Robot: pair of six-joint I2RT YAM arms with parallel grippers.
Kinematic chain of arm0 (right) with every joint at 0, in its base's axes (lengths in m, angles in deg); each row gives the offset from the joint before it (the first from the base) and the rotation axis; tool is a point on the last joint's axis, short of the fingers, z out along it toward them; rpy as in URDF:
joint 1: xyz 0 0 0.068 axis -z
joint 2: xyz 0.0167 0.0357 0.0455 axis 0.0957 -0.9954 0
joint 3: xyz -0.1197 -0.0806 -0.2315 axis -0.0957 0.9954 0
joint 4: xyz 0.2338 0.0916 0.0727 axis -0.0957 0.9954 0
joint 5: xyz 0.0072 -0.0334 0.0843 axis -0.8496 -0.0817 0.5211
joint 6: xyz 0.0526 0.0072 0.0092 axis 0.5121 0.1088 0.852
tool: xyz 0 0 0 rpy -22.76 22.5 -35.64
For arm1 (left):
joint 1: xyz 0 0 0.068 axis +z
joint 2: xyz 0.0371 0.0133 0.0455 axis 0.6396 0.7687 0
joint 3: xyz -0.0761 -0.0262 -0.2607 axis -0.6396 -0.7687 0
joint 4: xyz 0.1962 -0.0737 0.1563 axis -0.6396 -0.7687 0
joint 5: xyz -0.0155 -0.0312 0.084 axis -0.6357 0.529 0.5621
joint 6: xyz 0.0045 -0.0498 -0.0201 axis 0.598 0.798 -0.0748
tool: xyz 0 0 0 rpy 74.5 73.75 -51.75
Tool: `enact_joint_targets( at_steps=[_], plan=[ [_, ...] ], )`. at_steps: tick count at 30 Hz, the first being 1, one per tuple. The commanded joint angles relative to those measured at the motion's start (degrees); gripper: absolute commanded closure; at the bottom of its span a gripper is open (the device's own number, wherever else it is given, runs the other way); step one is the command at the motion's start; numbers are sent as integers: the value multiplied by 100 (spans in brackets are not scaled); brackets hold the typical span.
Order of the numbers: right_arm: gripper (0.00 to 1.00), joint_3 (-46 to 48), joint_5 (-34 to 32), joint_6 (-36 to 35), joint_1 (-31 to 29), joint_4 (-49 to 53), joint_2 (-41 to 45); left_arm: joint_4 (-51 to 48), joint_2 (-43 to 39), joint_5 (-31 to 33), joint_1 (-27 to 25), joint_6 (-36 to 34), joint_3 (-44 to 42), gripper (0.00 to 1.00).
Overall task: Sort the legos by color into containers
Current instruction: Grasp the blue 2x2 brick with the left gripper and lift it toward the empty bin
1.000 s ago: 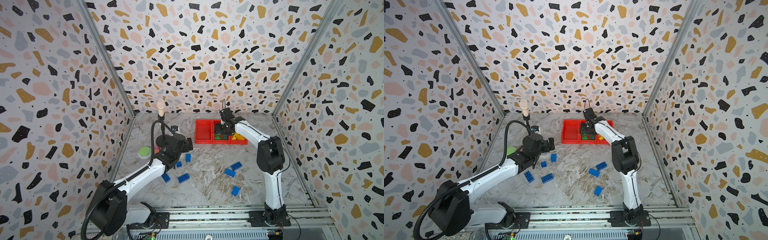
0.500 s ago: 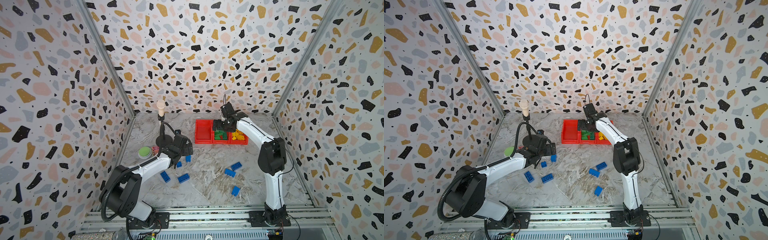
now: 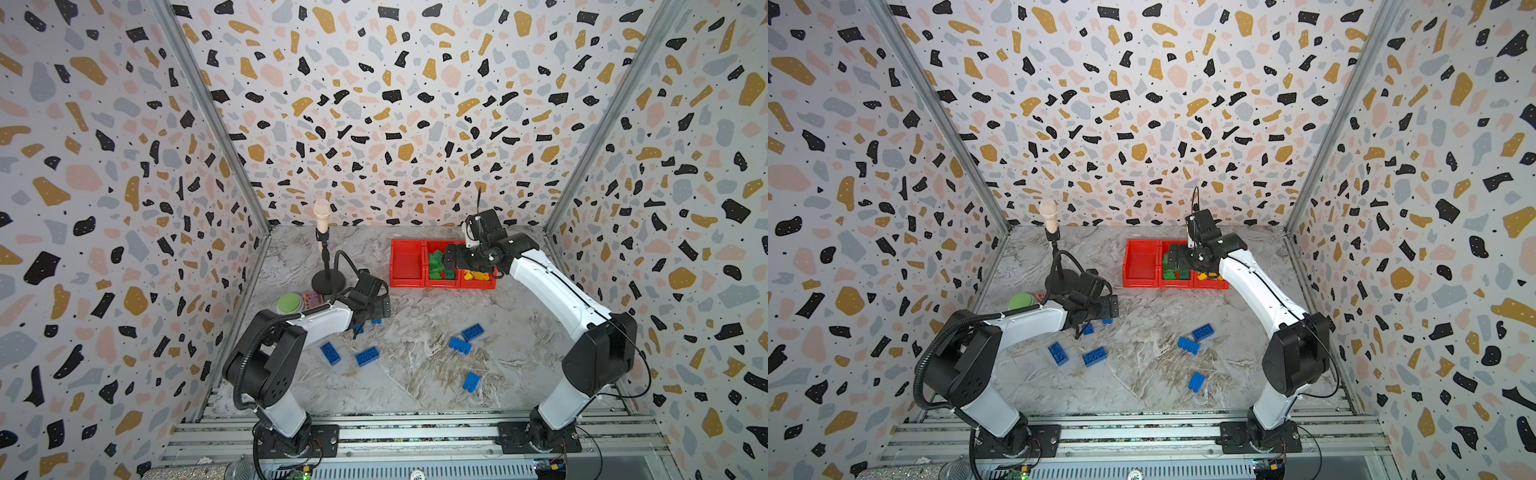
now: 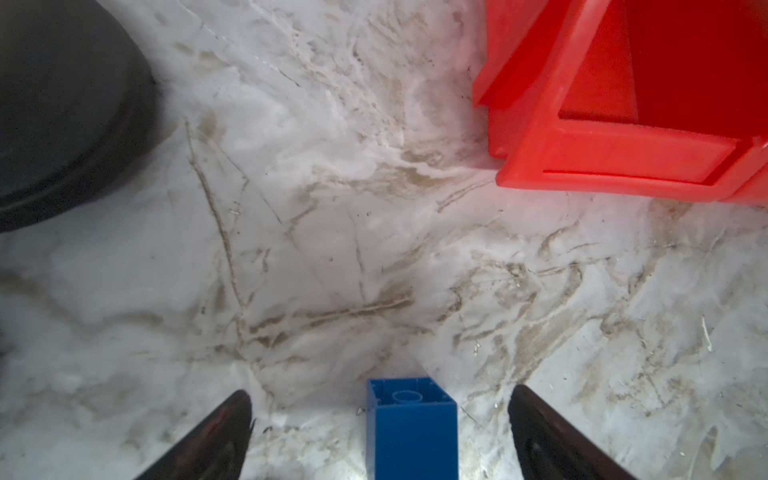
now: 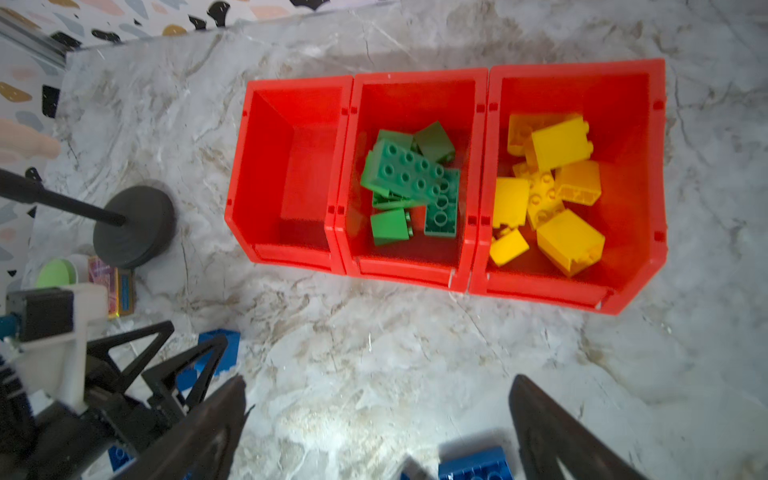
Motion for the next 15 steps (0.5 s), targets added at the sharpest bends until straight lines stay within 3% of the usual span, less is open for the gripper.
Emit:
enact_joint_targets(
  at_steps=[1,8,15],
  plan=[
    [1,299,62,-28,57,87,462,-75,120,9,-97,72,221,6],
    [1,910,194,-29,97,9,960,-334,589,210,-252,99,462,25],
    [1,1483,254,-7,244,-77,1512,-618,577,379,-318,213,484,56]
  ],
)
